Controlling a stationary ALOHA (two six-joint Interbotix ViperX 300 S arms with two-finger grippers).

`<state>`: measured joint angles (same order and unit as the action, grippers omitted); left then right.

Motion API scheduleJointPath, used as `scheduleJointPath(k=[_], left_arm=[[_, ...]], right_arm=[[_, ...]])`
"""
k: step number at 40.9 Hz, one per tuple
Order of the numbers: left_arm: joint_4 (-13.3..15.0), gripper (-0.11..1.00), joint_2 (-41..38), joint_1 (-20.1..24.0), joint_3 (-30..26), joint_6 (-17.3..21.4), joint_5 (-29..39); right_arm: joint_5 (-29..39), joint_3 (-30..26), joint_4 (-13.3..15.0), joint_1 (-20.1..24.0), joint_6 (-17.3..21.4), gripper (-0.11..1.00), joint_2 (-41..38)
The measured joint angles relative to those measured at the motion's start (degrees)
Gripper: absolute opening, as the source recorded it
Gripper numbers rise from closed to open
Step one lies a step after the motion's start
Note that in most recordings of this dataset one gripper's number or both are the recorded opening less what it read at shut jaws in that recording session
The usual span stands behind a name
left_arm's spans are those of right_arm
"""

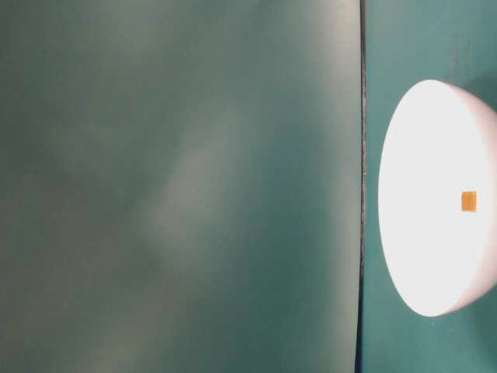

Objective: Grip the spoon and scoop the red block from the bowl with right arm.
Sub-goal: 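Move the right gripper to the pink spoon handle and close on it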

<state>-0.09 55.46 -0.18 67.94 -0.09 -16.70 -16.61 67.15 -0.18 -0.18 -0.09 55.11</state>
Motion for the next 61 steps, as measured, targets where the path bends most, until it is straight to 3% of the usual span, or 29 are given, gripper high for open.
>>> scheduleJointPath(k=[9, 22, 24, 30, 32, 36, 44, 51, 57, 61], left_arm=[[-0.53, 0.00, 0.09, 0.00, -2.02, -0.26, 3.60], [-0.53, 0.00, 0.09, 0.00, -2.02, -0.26, 3.96], [-0.53, 0.00, 0.09, 0.00, -2.02, -0.26, 3.96], [-0.53, 0.00, 0.09, 0.00, -2.02, -0.26, 3.96], [-0.53, 0.00, 0.09, 0.00, -2.02, -0.35, 3.87], [-0.62, 0.00, 0.09, 0.00, -2.11, -0.44, 3.96], [-0.53, 0.00, 0.35, 0.00, -2.11, -1.67, 3.96], [-0.53, 0.00, 0.44, 0.00, -2.02, -2.29, 3.96], [-0.62, 0.00, 0.44, 0.00, -2.02, -2.29, 3.96], [-0.53, 0.00, 0.44, 0.00, -2.11, -2.29, 3.96]], right_arm=[[2.81, 0.00, 0.00, 0.00, 0.44, 0.00, -0.35], [1.67, 0.00, 0.00, 1.32, 2.72, 0.01, -0.88], [1.58, 0.00, 0.00, 1.85, 3.25, 0.08, -1.49], [-0.26, 1.32, -0.62, 2.64, 4.75, 0.47, -5.01], [-2.29, 2.11, -0.97, 2.81, 5.10, 0.50, -6.86], [-9.14, 4.48, -2.29, 4.13, 5.63, 0.46, -11.51], [-27.16, 9.76, -9.76, 11.43, 5.98, 0.46, -24.26], [-39.64, 13.18, -19.07, 20.48, 6.06, 0.46, -35.68], [-45.97, 13.89, -27.25, 27.69, 5.98, 0.46, -44.56], [-47.11, 13.89, -30.32, 30.41, 5.98, 0.46, -48.69]])
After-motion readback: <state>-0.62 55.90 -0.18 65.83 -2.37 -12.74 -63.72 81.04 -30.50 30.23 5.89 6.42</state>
